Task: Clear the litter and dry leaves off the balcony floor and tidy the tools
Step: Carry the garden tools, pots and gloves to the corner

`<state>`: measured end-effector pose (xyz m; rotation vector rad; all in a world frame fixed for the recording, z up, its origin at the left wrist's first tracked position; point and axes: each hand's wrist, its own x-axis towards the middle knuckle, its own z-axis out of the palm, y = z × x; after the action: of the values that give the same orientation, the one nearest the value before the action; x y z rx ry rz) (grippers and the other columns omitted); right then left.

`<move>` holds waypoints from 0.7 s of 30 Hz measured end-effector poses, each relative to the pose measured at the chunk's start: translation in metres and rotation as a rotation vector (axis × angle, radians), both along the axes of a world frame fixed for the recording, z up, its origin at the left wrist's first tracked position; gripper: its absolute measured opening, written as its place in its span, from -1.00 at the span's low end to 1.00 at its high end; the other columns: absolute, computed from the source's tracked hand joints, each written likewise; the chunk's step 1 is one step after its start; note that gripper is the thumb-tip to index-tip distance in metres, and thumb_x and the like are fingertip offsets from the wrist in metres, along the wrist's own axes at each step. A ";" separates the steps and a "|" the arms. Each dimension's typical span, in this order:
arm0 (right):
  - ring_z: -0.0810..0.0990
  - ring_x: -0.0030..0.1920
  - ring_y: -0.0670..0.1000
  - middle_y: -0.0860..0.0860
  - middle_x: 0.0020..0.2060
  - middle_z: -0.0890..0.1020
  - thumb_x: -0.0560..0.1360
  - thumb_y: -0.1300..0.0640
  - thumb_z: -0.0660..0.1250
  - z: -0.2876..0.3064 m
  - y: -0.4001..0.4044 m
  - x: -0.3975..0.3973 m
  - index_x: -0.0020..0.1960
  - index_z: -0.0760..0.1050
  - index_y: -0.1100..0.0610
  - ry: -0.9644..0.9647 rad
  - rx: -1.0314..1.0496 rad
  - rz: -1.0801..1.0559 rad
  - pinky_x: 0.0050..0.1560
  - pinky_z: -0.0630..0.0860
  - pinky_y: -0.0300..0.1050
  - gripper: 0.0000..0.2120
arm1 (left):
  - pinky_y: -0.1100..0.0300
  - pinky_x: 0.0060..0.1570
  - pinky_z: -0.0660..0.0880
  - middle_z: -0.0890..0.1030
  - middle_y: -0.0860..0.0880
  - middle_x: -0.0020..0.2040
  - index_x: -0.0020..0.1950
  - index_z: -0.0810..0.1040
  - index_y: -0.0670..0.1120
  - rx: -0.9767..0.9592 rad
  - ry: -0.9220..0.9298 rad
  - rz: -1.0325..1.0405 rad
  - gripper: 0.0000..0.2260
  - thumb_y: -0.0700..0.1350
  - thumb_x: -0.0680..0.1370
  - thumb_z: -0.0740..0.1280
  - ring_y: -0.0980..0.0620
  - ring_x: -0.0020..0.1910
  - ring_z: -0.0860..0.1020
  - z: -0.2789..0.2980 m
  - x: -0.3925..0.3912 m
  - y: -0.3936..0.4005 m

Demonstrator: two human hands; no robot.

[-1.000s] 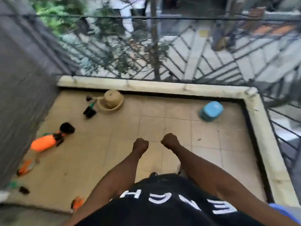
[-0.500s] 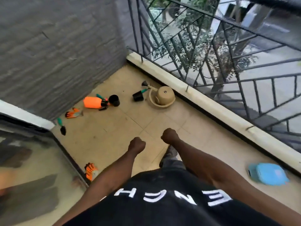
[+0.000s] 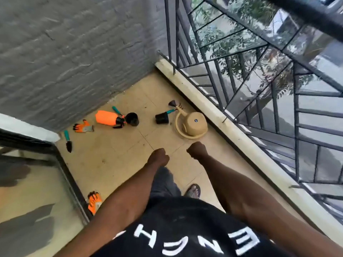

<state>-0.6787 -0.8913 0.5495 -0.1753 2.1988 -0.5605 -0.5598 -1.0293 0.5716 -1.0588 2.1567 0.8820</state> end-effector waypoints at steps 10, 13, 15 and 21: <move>0.61 -0.09 0.16 0.16 -0.13 0.63 0.52 0.13 0.30 -0.073 -0.081 -0.125 -0.09 0.55 0.28 -0.144 0.151 -0.113 -0.12 0.53 -0.04 -0.80 | 0.04 0.14 0.49 0.56 -0.23 0.24 0.22 0.51 -0.20 0.090 -0.112 -0.086 -0.72 -0.07 0.60 0.24 -0.21 0.21 0.52 -0.080 -0.146 -0.107; 0.61 -0.01 0.16 0.17 -0.04 0.64 0.54 0.13 0.29 -0.104 -0.118 -0.161 -0.01 0.57 0.31 -0.207 0.184 -0.140 0.00 0.57 0.02 -0.78 | 0.04 0.11 0.49 0.58 -0.23 0.20 0.21 0.53 -0.21 0.102 -0.156 -0.098 -0.73 -0.07 0.61 0.23 -0.21 0.17 0.54 -0.117 -0.191 -0.146; 0.58 0.07 0.18 0.19 0.04 0.62 0.56 0.16 0.27 -0.136 -0.149 -0.193 0.07 0.55 0.31 -0.224 0.180 -0.134 0.13 0.55 0.07 -0.77 | 0.05 0.10 0.50 0.59 -0.21 0.19 0.20 0.55 -0.20 0.110 -0.172 -0.053 -0.74 -0.10 0.60 0.25 -0.20 0.16 0.55 -0.156 -0.225 -0.174; 0.52 0.24 0.20 0.23 0.21 0.57 0.59 0.20 0.22 -0.298 -0.224 -0.274 0.25 0.52 0.32 -0.365 0.152 -0.231 0.23 0.46 0.00 -0.70 | 0.09 0.02 0.47 0.60 -0.18 0.18 0.21 0.55 -0.18 0.098 -0.155 -0.086 -0.74 -0.07 0.60 0.29 -0.14 0.15 0.55 -0.316 -0.302 -0.239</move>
<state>-0.9523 -1.1158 0.2518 0.2476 1.9040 -0.5030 -0.8618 -1.2679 0.2552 -0.9467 1.9954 0.8288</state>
